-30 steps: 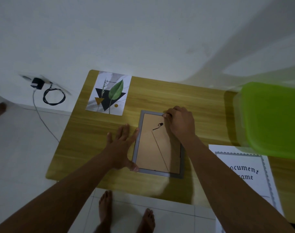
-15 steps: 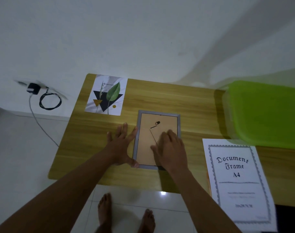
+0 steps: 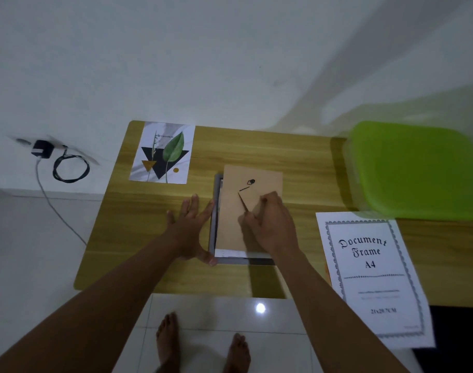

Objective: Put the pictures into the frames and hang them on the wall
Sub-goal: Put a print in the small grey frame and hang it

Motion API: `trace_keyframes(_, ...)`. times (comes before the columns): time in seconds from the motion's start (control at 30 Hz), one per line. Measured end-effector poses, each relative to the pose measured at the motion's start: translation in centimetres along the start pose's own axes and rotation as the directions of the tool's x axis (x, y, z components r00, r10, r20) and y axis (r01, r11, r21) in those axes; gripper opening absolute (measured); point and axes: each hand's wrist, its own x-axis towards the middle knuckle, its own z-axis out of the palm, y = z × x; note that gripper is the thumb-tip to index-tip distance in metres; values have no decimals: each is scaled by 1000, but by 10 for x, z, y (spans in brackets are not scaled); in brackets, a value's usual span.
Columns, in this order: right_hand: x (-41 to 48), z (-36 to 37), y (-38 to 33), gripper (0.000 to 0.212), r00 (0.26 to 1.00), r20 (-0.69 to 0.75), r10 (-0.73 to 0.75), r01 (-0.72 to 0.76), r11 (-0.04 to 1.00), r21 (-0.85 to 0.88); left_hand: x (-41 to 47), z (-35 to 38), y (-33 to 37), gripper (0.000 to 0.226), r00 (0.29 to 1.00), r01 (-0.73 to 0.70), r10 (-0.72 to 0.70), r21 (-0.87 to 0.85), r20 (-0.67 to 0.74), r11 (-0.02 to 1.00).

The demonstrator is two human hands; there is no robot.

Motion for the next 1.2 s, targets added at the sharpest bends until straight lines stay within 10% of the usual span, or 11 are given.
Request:
trace_keyframes(0.5, 111, -86, 56, 45, 974, -93, 207, -223, 949, -222, 7, 3, 4, 149, 999, 39, -38, 57, -20, 998)
trace_keyframes(0.8, 125, -64, 85, 23, 995, -21, 100, -102, 950, -295, 13, 9, -3, 153, 999, 29, -27, 70, -18, 997)
trace_keyframes(1.2, 61, -30, 40, 51, 983, 122, -140, 169, 946, -275, 3, -2, 5, 154, 1000, 24, -24, 24, 3, 999)
